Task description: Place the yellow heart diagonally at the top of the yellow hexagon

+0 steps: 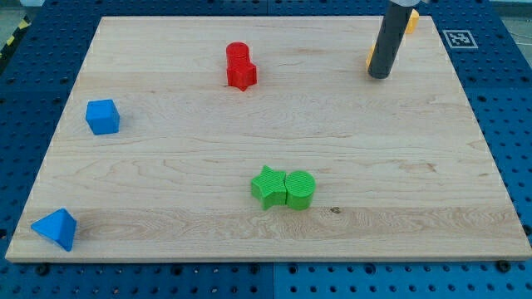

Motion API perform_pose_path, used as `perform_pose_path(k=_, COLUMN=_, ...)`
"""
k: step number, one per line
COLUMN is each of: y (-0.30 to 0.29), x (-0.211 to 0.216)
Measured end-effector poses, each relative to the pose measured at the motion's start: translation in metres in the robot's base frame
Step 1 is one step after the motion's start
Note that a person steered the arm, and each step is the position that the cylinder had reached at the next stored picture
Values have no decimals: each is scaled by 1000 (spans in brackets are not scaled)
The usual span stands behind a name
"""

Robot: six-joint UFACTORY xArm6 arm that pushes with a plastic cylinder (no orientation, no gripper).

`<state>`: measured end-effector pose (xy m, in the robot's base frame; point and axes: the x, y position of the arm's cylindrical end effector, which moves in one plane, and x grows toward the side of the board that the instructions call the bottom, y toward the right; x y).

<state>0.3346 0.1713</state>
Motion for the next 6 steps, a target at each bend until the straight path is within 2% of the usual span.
perform_pose_path(k=2, y=-11, x=-22)
perform_pose_path(k=3, y=-43, x=-62)
perform_pose_path(k=4, y=-52, x=-123)
perform_pose_path(k=5, y=-48, x=-143)
perform_pose_path(k=6, y=-39, x=-143)
